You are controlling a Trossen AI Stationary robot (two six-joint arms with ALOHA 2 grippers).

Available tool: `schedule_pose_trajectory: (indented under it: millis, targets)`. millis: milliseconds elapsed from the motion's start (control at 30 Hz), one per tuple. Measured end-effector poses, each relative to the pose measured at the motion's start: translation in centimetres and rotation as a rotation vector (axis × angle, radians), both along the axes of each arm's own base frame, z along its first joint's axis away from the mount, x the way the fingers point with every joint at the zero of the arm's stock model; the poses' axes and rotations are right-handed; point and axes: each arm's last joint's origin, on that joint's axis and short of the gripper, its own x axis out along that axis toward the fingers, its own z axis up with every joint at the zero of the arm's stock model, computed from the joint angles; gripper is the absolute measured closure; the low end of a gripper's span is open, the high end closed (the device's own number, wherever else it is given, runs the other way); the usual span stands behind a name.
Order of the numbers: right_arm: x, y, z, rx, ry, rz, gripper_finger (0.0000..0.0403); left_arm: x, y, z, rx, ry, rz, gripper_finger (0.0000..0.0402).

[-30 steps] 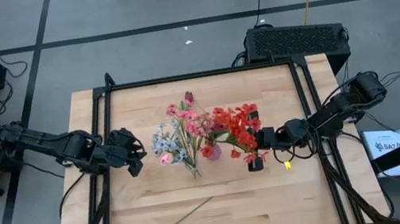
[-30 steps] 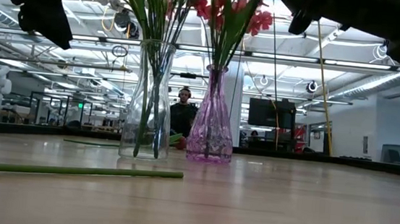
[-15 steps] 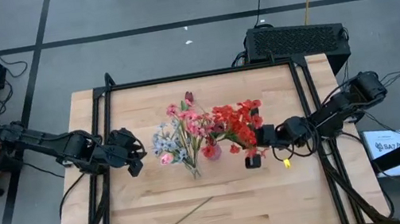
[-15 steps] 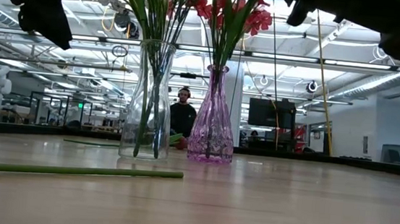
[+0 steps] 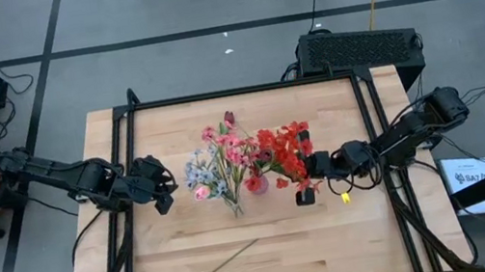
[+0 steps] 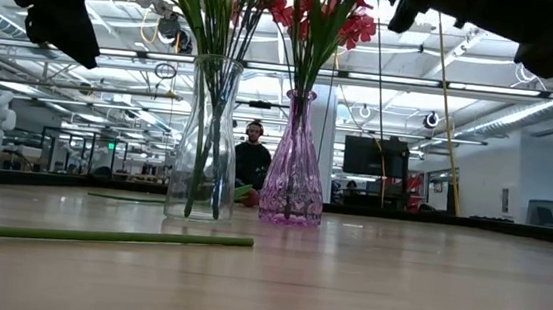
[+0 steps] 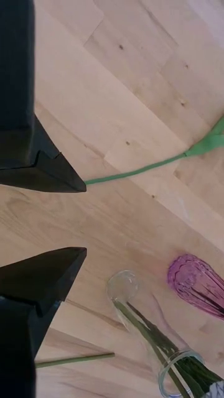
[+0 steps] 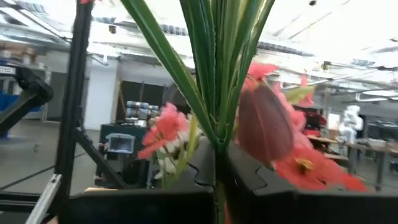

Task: Sort flowers into vase by color
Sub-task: Put the red flowers into the purple vase

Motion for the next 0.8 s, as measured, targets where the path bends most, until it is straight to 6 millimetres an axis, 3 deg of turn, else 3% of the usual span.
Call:
schedule_pose_trajectory:
  millis: [433,800]
  targets:
    - [1.1,-0.5,-0.6,0.007,0.135,-0.015,0.0403,0.0,0.0,0.0,-0.002,-0.001,0.002,0.0242]
    - [1.5,-0.6,-2.5,0.058,0.327,-0.011,0.0403,0.0,0.0,0.0,-0.003,-0.002,0.003,0.0242]
